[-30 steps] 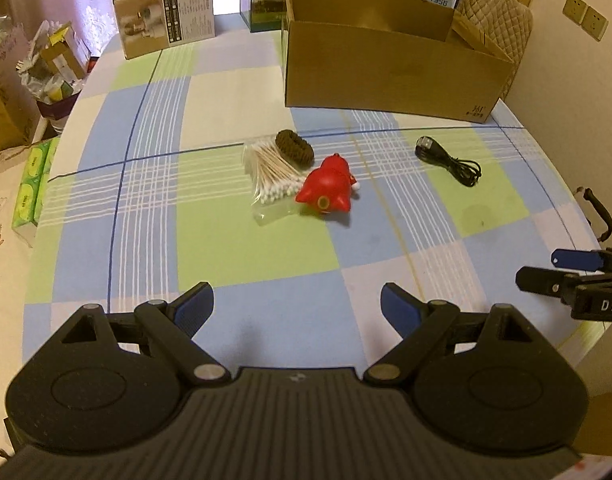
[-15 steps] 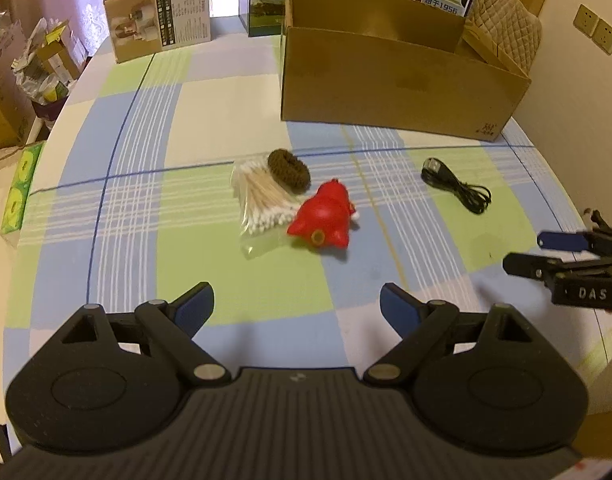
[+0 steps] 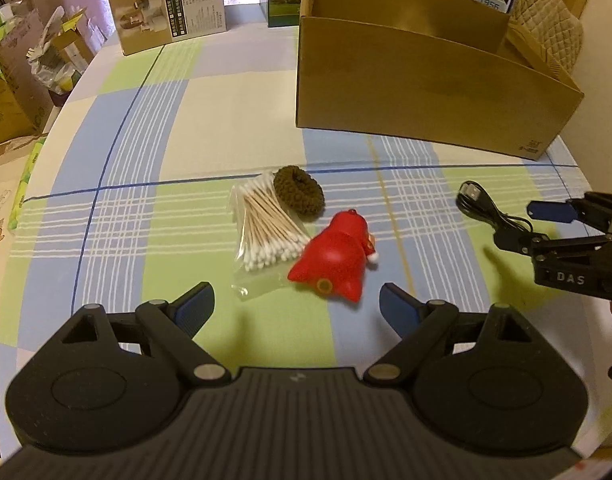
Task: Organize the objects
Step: 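Grasp the red toy with the left gripper while right grasps the black USB cable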
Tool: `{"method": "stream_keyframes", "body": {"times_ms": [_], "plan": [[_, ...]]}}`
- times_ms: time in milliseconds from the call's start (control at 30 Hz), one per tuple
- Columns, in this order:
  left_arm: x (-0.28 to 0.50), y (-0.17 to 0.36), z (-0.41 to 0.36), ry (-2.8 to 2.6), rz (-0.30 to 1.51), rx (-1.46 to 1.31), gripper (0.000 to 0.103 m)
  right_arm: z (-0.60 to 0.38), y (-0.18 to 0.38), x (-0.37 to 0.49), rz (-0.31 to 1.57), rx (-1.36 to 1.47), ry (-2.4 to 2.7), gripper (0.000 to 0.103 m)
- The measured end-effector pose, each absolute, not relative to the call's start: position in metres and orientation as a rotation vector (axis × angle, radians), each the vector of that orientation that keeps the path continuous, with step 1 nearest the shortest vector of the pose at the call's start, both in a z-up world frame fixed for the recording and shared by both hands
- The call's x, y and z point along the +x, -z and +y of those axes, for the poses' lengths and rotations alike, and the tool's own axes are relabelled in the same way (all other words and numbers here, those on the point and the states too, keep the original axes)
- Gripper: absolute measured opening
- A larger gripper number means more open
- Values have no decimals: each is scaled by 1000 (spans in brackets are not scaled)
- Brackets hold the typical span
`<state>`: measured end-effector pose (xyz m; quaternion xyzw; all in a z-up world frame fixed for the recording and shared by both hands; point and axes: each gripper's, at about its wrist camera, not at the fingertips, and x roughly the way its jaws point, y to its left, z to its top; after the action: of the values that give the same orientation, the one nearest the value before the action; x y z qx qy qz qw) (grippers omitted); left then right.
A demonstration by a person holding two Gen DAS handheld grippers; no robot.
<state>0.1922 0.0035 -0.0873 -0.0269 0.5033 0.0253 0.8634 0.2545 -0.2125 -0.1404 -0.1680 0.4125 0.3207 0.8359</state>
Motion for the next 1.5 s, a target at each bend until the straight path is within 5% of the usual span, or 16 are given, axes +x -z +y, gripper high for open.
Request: {"method": "stream_keyframes", "body": {"times_ms": [333, 500, 1033, 1233, 1267, 1500], "plan": [[212, 95, -1, -73, 1066, -30, 87, -208, 158, 271, 889, -357, -726, 36], [218, 99, -6, -53, 1067, -3, 83, -213, 156, 271, 904, -334, -711, 13], [234, 122, -19, 60, 1097, 61, 65, -266, 148, 244, 960, -222, -612, 12], [236, 128, -27, 101, 1111, 70, 50, -267, 149, 241, 963, -214, -590, 12], [236, 129, -28, 105, 1112, 73, 41, -267, 149, 241, 963, -214, -587, 12], [239, 133, -29, 112, 1123, 53, 42, -265, 148, 240, 964, -211, -571, 12]]}}
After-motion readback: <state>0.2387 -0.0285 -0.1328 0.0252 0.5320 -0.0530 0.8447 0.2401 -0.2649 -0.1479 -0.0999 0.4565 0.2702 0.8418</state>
